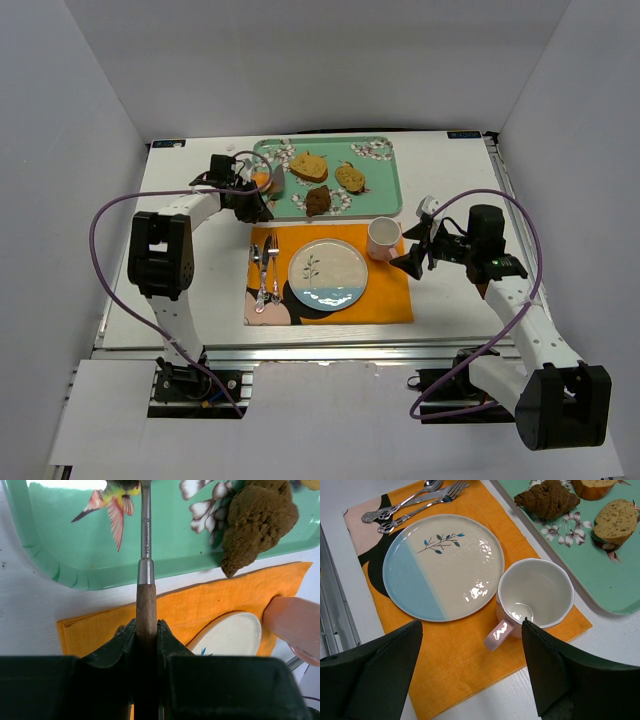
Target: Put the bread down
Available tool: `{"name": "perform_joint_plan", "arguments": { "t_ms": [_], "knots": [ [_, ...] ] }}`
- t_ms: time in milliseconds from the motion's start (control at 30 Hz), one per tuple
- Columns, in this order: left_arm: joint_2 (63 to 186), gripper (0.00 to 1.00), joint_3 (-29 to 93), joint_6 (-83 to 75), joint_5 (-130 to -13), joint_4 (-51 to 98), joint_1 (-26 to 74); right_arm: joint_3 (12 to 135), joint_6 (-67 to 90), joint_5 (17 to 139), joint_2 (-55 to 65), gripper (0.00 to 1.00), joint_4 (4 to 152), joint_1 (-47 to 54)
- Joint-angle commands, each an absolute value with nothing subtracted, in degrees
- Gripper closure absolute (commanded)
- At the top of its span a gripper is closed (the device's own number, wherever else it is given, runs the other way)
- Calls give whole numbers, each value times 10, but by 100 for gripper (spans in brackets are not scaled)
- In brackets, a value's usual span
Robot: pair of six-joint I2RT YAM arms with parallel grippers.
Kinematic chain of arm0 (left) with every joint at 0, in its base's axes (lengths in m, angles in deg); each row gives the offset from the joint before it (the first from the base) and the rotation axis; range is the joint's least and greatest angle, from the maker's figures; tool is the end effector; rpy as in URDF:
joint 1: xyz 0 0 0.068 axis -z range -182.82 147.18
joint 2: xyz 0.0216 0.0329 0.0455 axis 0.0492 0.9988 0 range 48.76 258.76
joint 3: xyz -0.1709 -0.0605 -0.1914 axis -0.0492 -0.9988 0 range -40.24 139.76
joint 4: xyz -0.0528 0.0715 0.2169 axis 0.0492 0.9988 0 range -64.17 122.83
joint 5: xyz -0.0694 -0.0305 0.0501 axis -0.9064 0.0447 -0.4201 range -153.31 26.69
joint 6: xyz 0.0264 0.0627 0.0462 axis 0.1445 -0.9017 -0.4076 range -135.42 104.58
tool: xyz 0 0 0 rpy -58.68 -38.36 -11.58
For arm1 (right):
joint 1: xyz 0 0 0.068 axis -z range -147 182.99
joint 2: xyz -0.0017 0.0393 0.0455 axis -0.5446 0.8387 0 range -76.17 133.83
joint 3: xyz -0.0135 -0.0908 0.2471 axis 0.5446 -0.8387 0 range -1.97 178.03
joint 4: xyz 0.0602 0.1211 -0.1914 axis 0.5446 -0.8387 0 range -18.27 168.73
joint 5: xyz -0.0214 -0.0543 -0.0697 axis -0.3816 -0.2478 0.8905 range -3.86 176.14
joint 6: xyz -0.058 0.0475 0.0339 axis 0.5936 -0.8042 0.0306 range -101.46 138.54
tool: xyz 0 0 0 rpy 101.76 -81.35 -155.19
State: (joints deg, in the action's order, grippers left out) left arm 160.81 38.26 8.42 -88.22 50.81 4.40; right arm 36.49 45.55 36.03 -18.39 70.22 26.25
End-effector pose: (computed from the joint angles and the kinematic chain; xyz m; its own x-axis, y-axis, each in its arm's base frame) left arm 0.3940 -0.0803 0.1617 -0.9081 -0.2546 -0.3325 -0.0382 0.8410 -0.5397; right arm 0.2060 0.0796 0.2578 -0.0729 -0.3018 -0.9506 -0.8780 0.4715 -0.0824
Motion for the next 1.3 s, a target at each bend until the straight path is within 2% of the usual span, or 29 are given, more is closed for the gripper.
{"name": "perform_joint_plan", "arguments": {
  "t_ms": [0, 500, 833, 1267],
  "knots": [
    [1584, 100, 408, 92, -900, 467, 39, 364, 454, 351, -193, 16, 716, 266],
    [1501, 100, 298, 48, -909, 506, 40, 362, 453, 345, -190, 16, 721, 268],
    [1483, 100, 288, 35, -878, 545, 39, 361, 450, 343, -191, 16, 721, 268],
    [1518, 100, 304, 16, -835, 564, 38, 363, 448, 341, -191, 16, 724, 268]
  ]
}}
